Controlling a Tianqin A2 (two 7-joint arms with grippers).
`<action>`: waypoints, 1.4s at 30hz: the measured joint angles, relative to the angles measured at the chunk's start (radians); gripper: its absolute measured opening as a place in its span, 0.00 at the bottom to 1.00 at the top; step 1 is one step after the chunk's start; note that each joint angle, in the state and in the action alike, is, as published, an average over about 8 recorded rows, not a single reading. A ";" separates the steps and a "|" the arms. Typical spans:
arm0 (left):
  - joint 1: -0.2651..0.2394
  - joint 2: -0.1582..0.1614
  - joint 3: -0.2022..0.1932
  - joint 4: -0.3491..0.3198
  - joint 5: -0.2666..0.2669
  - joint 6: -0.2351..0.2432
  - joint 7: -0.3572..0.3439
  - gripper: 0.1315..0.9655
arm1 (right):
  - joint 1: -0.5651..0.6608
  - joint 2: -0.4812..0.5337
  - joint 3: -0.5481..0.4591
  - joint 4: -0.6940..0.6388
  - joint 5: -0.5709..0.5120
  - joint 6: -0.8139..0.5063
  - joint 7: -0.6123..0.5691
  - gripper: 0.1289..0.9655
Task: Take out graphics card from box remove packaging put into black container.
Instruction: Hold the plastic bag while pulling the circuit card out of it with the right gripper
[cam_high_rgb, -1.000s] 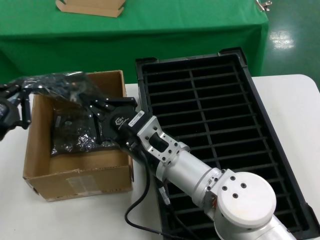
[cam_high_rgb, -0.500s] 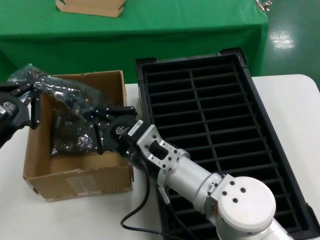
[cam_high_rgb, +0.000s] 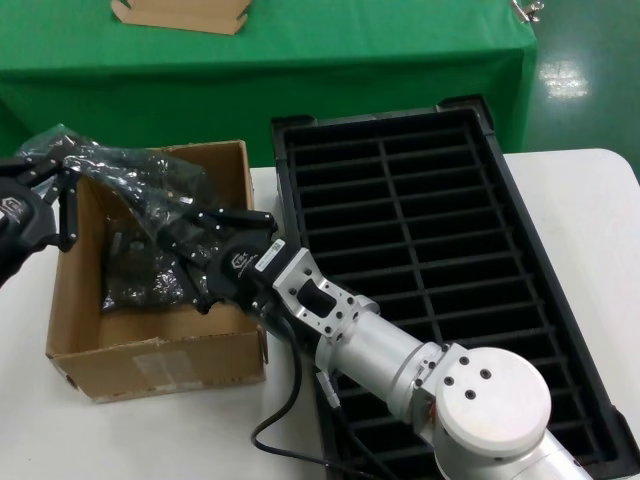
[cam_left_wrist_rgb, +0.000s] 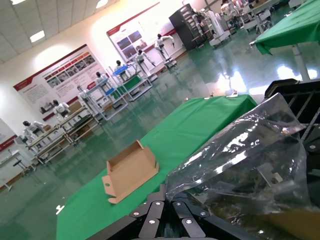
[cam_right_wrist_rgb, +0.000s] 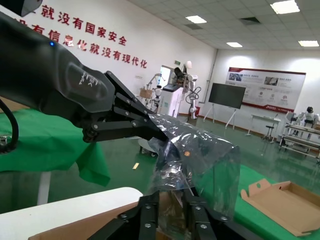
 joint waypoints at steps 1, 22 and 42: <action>0.001 -0.001 -0.001 -0.002 -0.002 -0.001 -0.001 0.01 | 0.001 -0.001 0.000 -0.002 0.001 0.000 -0.002 0.10; 0.035 -0.055 0.025 -0.031 -0.119 -0.013 0.043 0.01 | 0.055 -0.004 -0.016 -0.065 0.079 0.015 -0.079 0.37; 0.079 -0.100 0.015 -0.040 -0.231 -0.064 0.089 0.01 | 0.088 -0.004 -0.032 -0.097 0.079 0.021 -0.092 0.15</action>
